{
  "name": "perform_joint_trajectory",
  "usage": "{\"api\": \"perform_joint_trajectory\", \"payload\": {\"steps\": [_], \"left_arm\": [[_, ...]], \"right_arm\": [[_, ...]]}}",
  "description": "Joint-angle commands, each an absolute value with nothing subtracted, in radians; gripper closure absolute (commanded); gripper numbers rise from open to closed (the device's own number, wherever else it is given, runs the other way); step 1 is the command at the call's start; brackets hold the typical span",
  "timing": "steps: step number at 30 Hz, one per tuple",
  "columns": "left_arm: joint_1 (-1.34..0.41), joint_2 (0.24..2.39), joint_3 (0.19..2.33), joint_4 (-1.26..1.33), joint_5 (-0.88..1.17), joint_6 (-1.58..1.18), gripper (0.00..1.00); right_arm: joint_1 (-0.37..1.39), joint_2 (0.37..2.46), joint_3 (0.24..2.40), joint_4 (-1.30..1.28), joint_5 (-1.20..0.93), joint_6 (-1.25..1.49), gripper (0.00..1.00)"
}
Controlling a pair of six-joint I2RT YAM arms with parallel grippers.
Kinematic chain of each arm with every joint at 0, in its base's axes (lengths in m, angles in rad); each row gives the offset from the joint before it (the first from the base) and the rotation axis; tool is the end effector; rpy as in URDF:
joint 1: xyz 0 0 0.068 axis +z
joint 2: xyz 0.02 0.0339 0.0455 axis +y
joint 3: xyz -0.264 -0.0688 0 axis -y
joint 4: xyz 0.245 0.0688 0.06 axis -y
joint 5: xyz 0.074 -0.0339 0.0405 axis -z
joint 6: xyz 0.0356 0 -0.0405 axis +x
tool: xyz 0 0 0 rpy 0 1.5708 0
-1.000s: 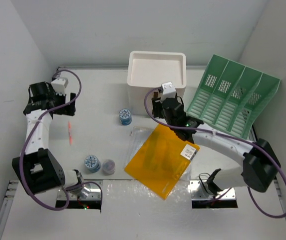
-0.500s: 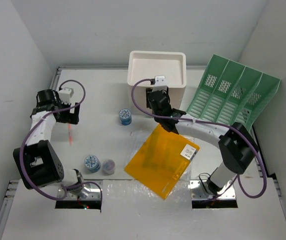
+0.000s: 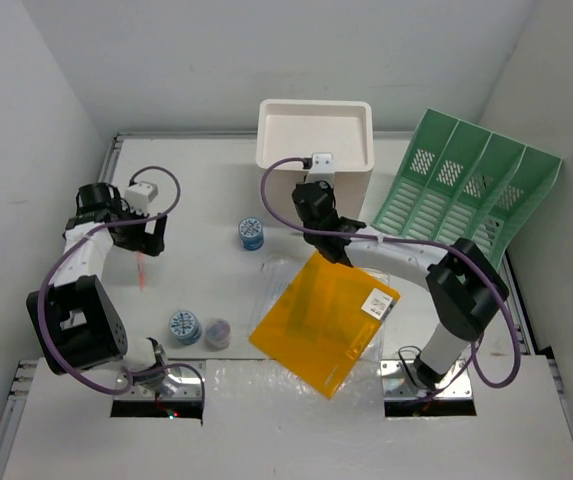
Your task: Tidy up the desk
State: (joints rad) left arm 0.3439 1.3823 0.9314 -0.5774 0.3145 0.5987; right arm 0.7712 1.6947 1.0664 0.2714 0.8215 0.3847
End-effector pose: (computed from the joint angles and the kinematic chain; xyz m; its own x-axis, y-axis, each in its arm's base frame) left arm 0.2606 0.0816 0.2277 -0.7620 0.2964 -0.5758 0.3137 0.9468 0.0721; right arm 0.2893 0.2449 0.2457 -0.2258 0.1370 -0.9645 0.1100 0.9873 0.1145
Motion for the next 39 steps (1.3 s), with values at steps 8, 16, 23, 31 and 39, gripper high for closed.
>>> {"api": "perform_joint_trajectory", "payload": {"steps": [8,16,23,31,39], "left_arm": [[0.304,1.368,0.983,-0.723,0.542,0.798,0.01],[0.197,1.367,0.985,-0.709,0.538,0.776,0.01],[0.110,1.371,1.069,-0.710,0.581,0.756,0.01],[0.110,1.359,1.157,-1.003,0.569,0.973,0.01],[0.100,1.175,1.128,-1.319,0.436,1.305,0.00]], "right_arm": [[0.831,1.490,0.870,0.253,0.703,0.453,1.00],[0.925,1.335,0.758,0.143,0.625,0.456,1.00],[1.031,1.223,0.726,0.014,0.608,0.457,1.00],[1.049,1.167,0.762,-0.112,0.445,0.374,0.54],[1.049,1.137,0.805,-0.169,0.266,0.192,0.02]]}}
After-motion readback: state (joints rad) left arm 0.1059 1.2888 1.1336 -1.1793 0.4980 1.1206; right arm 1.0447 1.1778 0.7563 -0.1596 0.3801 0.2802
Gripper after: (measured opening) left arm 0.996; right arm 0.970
